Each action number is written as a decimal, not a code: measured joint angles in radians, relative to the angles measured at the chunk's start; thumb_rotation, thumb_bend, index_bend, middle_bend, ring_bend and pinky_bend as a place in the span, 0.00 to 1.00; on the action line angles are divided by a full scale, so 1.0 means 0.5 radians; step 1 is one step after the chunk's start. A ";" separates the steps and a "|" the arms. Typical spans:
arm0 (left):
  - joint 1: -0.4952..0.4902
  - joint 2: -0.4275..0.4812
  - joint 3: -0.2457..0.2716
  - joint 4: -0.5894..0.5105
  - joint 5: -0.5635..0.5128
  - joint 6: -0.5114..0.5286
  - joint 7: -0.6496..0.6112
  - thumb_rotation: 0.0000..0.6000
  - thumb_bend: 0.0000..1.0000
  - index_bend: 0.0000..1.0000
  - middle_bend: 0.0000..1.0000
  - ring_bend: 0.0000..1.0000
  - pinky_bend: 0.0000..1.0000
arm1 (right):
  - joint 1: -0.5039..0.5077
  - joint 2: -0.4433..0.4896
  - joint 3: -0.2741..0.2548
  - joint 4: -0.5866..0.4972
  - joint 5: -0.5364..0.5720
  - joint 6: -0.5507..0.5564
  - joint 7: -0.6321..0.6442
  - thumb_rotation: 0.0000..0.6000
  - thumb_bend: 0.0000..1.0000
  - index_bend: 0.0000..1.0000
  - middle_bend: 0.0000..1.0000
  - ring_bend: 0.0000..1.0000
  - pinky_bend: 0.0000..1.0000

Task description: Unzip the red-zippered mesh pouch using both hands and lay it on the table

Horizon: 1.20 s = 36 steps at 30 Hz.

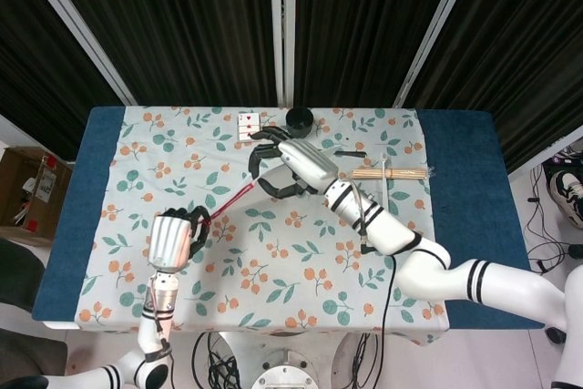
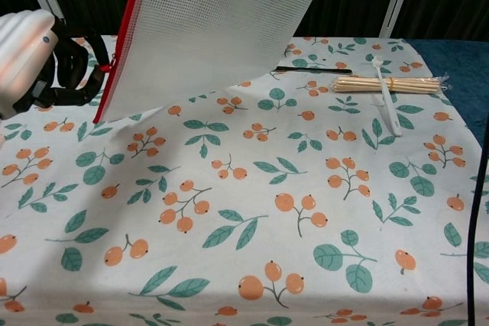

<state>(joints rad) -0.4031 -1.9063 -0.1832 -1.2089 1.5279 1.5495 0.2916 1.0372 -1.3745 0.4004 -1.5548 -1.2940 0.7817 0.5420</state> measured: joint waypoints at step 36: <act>0.023 0.263 -0.082 -0.056 -0.505 -0.461 0.183 1.00 0.13 0.14 0.27 0.26 0.49 | -0.164 -0.061 -0.333 0.088 -0.432 0.283 0.073 1.00 0.48 0.85 0.39 0.13 0.06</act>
<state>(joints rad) -0.3914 -1.7749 -0.2243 -1.2367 1.2753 1.3192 0.3830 0.9552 -1.4048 0.2339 -1.5109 -1.5099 0.9233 0.5785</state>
